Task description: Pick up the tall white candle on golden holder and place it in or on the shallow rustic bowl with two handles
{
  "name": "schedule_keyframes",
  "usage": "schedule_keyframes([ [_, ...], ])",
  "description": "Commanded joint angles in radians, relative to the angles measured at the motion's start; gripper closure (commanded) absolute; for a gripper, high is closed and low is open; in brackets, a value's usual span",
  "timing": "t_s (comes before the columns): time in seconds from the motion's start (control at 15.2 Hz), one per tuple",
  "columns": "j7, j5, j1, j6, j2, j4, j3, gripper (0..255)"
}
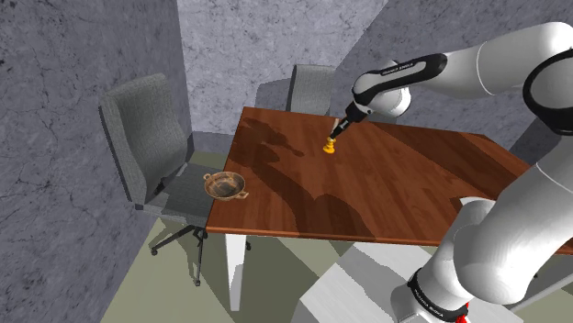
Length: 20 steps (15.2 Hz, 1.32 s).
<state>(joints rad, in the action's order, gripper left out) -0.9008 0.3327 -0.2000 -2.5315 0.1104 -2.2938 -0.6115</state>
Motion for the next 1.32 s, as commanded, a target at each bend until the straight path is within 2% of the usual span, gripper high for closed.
schedule_keyframes([
  [0.0, 0.026, -0.03, 0.006, 0.025, 0.019, 0.012, 0.005, 255],
  [0.73, 0.119, -0.125, 0.028, 0.155, 0.086, 0.096, 0.032, 255],
  [1.25, 0.355, -0.191, -0.024, 0.095, 0.093, 0.063, 0.179, 255],
])
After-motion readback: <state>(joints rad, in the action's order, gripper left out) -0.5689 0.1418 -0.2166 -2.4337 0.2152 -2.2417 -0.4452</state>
